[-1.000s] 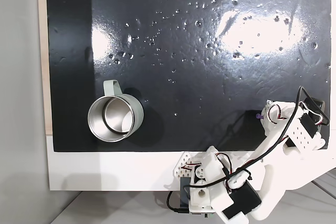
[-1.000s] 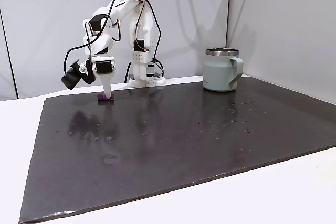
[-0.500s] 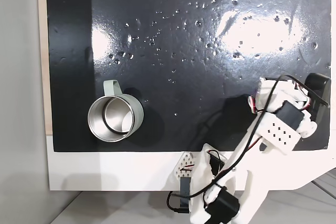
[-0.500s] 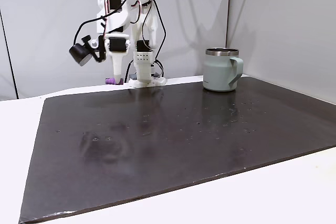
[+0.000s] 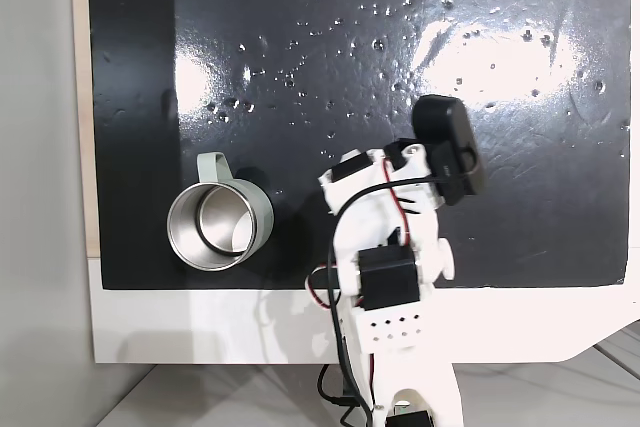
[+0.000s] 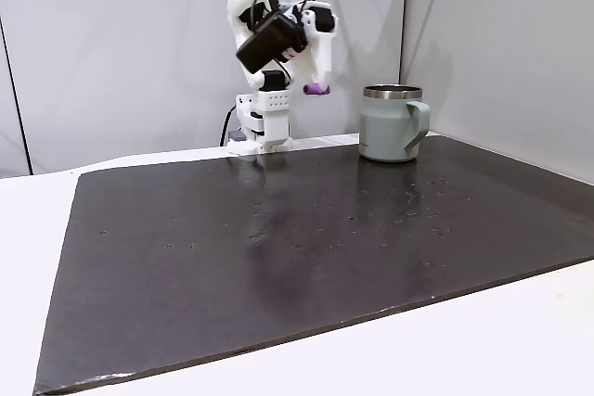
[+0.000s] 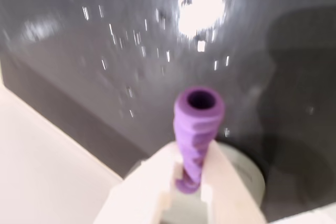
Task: Grasp a pengrip and put it in the cup.
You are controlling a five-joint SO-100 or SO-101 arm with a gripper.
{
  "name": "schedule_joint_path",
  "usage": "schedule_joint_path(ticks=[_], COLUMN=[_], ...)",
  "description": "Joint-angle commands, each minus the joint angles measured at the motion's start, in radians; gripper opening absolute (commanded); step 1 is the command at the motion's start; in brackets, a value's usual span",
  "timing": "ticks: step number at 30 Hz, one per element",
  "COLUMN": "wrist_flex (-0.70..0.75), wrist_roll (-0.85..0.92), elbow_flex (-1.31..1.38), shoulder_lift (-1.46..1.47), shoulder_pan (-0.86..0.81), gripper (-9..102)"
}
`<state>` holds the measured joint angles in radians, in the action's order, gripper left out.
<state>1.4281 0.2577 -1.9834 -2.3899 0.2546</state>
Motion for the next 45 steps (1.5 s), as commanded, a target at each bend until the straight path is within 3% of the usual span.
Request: schedule_joint_path(ticks=[1, 13, 24, 33, 39, 45], wrist_flex=[0.035, -0.026, -0.156, -0.16, -0.133, -0.132], wrist_roll=[-0.054, -0.176, -0.204, -0.192, -0.192, -0.192], elbow_flex=[0.086, 0.179, 0.196, 0.187, 0.193, 0.189], shoulder_lift=[-0.011, 0.055, 0.16, 0.161, 0.155, 0.152], shoulder_pan=[0.178, 0.58, 0.686, 0.726, 0.727, 0.73], gripper=[0, 0, 0, 0, 27, 30])
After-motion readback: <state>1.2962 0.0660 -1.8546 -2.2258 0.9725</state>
